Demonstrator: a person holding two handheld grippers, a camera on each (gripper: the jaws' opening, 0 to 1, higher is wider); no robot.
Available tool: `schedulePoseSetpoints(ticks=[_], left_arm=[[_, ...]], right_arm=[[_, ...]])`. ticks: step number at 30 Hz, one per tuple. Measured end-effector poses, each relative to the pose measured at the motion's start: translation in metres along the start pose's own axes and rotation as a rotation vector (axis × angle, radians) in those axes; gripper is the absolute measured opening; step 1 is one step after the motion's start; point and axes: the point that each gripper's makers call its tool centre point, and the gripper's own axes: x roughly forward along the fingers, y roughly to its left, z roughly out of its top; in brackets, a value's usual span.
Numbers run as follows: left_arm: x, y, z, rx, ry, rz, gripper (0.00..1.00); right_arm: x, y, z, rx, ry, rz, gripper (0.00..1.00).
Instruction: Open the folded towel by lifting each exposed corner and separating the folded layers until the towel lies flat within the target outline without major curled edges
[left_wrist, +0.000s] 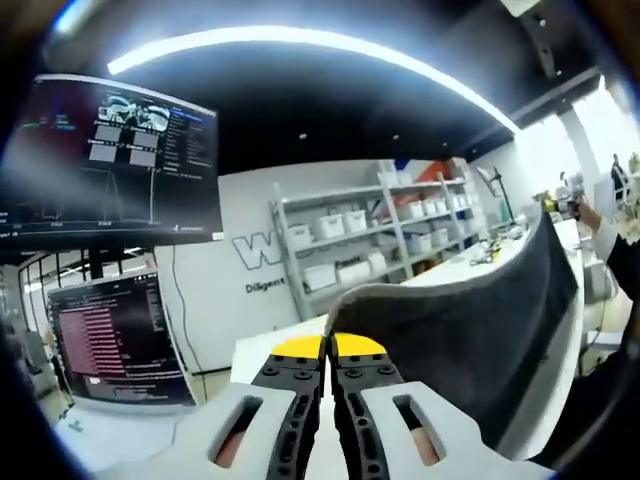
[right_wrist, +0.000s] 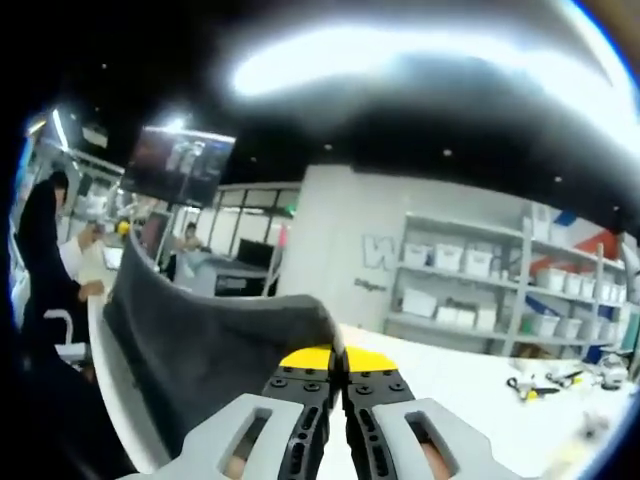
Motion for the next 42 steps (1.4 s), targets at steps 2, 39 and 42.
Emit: schedulePoseSetpoints(ticks=[2, 39, 42], left_arm=[[0.005, 0.002, -0.007, -0.001, 0.014, 0.004, 0.01], [0.116, 0.041, -0.112, -0.101, 0.159, 0.026, 0.01], [0.128, 0.043, -0.122, -0.113, 0.171, 0.023, 0.01]], right_arm=[[0.006, -0.003, -0.006, -0.007, 0.013, -0.002, 0.0], [0.117, 0.004, -0.111, 0.195, 0.138, 0.041, 0.0], [0.124, 0.003, -0.117, 0.205, 0.145, 0.04, 0.0]])
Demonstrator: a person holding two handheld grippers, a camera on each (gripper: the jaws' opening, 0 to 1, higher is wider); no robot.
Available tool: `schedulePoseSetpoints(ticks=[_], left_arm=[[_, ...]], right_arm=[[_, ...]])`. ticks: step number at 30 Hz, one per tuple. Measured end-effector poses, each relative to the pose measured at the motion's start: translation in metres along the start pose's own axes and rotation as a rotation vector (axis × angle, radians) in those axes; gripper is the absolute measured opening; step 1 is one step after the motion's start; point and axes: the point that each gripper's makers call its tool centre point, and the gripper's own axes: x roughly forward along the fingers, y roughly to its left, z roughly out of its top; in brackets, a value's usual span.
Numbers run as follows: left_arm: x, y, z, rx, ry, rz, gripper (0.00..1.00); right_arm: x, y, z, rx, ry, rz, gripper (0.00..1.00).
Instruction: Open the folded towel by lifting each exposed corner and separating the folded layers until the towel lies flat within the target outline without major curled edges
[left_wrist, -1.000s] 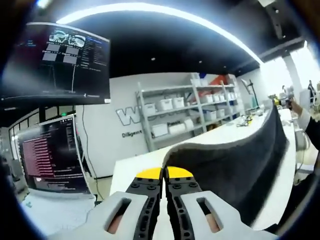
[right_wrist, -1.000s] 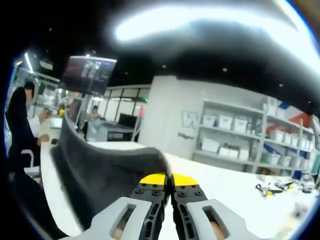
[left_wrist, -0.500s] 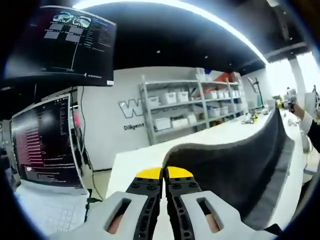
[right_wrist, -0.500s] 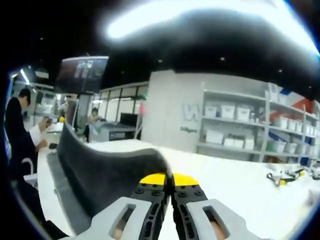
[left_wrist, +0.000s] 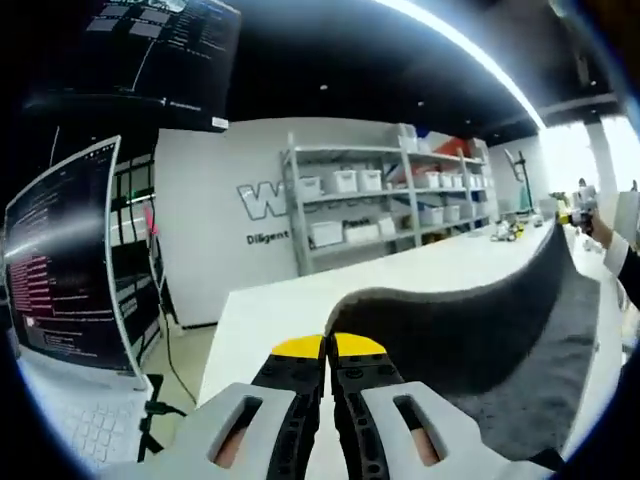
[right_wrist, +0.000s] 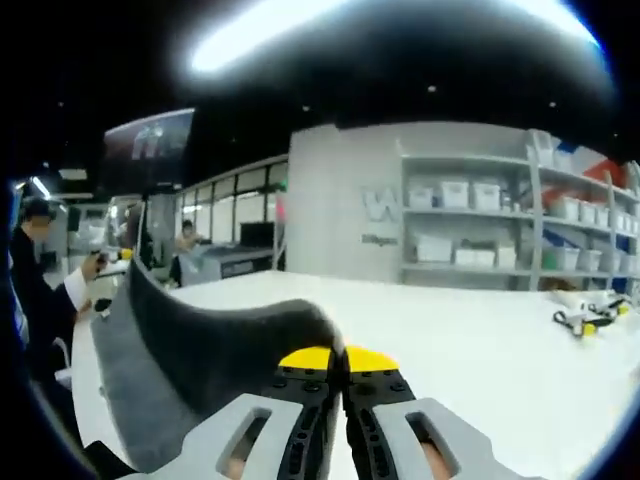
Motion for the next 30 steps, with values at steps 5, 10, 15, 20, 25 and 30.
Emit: schedulePoseSetpoints(ticks=[5, 10, 15, 20, 25, 30], left_arm=[[0.018, 0.003, -0.014, -0.021, 0.022, -0.009, 0.01], [0.034, 0.006, -0.03, -0.037, 0.049, -0.015, 0.01], [0.051, 0.007, -0.049, -0.051, 0.086, -0.019, 0.01], [0.068, 0.011, -0.067, -0.064, 0.118, -0.016, 0.01], [0.082, 0.014, -0.08, -0.039, 0.146, -0.011, 0.01], [0.088, 0.016, -0.095, -0.037, 0.187, -0.01, 0.01]], right_arm=[[0.013, -0.003, -0.011, 0.016, 0.028, 0.008, 0.0], [0.033, -0.011, -0.027, 0.037, 0.069, 0.008, 0.0], [0.05, -0.016, -0.044, 0.051, 0.106, 0.011, 0.0], [0.064, -0.021, -0.059, 0.076, 0.128, 0.007, 0.0], [0.078, -0.03, -0.078, 0.051, 0.174, -0.01, 0.0], [0.09, -0.037, -0.093, 0.053, 0.225, -0.004, 0.0]])
